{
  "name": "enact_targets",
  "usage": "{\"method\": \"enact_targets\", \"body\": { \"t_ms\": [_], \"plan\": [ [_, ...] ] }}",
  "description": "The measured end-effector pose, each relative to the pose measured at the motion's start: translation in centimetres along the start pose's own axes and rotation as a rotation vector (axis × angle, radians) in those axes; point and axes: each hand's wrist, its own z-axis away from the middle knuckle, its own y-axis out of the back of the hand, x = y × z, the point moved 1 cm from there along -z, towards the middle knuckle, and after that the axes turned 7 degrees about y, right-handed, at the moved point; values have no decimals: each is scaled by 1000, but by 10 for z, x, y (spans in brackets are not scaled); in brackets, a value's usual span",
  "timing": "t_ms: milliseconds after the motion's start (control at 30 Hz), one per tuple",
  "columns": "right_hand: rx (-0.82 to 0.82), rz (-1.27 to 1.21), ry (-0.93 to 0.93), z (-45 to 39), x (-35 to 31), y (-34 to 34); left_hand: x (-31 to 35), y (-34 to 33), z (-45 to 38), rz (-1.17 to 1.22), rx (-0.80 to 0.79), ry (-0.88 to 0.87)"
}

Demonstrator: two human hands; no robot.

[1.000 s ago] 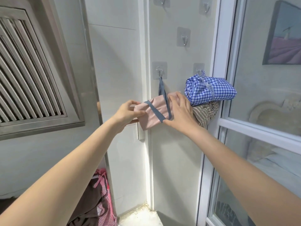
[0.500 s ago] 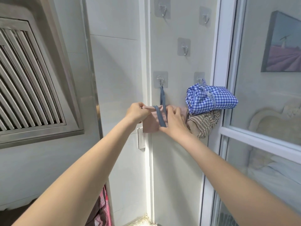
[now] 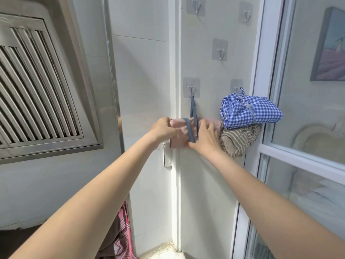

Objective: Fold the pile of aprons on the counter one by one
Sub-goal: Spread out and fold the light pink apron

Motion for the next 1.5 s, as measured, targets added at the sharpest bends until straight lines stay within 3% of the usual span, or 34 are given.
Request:
{"method": "enact_targets", "body": {
  "t_ms": [233, 467, 700, 867, 1200, 1367, 1500],
  "plan": [
    [89, -16, -53, 20, 1, 1, -7, 6, 14, 27, 6, 13],
    [178, 18, 53, 31, -12, 9, -10, 7, 30, 46, 34, -7],
    [146, 60, 38, 38, -29, 4, -16, 19, 41, 38, 66, 32],
    [16, 28, 15, 38, -26, 3, -11, 21, 41, 46, 49, 6],
    [64, -50, 44, 36, -6, 9, -5, 4, 30, -33, 128, 32],
    [291, -21, 183, 35, -25, 16, -13, 3, 32, 35, 210, 16],
    [369, -159, 468, 44, -77, 0, -36, 1, 45, 148, 289, -39]
  ]
}}
